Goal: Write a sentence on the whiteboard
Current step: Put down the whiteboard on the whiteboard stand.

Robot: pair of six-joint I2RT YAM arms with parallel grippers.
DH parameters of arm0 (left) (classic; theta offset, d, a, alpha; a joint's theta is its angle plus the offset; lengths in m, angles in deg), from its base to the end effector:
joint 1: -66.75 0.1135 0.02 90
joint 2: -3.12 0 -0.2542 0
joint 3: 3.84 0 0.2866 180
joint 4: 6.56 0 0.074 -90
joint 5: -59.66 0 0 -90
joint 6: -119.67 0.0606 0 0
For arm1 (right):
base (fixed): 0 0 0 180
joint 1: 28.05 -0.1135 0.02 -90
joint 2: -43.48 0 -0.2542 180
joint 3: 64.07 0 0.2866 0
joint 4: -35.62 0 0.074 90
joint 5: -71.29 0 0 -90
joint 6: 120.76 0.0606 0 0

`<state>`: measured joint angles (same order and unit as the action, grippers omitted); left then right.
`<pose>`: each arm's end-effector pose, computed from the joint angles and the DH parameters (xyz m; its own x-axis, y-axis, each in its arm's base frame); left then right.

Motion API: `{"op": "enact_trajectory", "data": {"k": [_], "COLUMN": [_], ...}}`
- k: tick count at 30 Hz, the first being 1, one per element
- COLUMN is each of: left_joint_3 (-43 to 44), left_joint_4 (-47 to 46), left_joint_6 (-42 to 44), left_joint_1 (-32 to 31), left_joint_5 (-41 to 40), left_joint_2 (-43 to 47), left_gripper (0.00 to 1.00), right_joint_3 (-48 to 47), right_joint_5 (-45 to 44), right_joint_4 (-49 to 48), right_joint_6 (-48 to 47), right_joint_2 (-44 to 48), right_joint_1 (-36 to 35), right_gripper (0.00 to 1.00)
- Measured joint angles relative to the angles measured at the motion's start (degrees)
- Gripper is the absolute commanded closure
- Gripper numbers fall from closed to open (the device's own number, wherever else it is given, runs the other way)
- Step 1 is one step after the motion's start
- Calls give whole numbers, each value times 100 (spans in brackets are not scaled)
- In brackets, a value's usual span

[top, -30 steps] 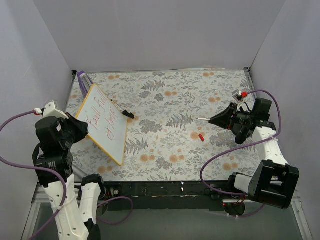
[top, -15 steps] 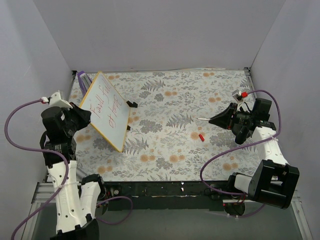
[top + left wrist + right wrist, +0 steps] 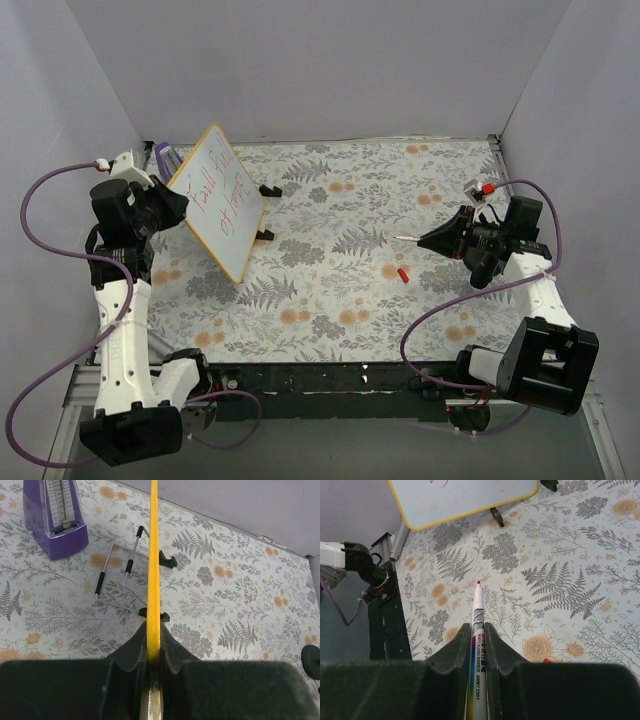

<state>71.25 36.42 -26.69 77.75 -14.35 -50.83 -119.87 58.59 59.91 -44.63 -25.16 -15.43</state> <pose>0.2589 0.0333 0.3732 -0.2586 -0.8656 -0.4289 -0.2666 0.4907 -0.8296 0.2827 -0.0027 0.2338 -0.4014 0.0359 -0.9152 -0.8314 0.4049 0.3806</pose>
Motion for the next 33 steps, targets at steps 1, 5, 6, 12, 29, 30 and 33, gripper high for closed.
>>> {"op": "enact_trajectory", "data": {"k": [1, 5, 6, 12, 29, 30, 33], "left_joint_3": [68, 251, 264, 365, 463, 422, 260], "left_joint_4": [92, 439, 511, 601, -916, -1060, -1408], "left_joint_6": [26, 103, 103, -70, -321, -308, -234], "left_joint_1": [-4, -2, 0, 7, -2, -20, -72], "left_joint_5": [-17, -116, -144, -96, 280, 282, 256], "left_joint_2": [11, 188, 249, 380, -542, -621, -837], "left_gripper": [100, 100, 100, 100, 100, 100, 100], "right_joint_3": [0, 0, 0, 0, 0, 0, 0], "right_joint_5": [-2, -7, -7, -33, -83, -85, -90], "right_joint_4": [2, 2, 2, 2, 2, 2, 2], "right_joint_6": [0, 0, 0, 0, -2, -2, -4], "right_joint_2": [0, -7, -11, -15, -114, -116, -120], "right_joint_1": [0, 0, 0, 0, 0, 0, 0], "right_gripper": [99, 99, 99, 99, 99, 99, 99]}}
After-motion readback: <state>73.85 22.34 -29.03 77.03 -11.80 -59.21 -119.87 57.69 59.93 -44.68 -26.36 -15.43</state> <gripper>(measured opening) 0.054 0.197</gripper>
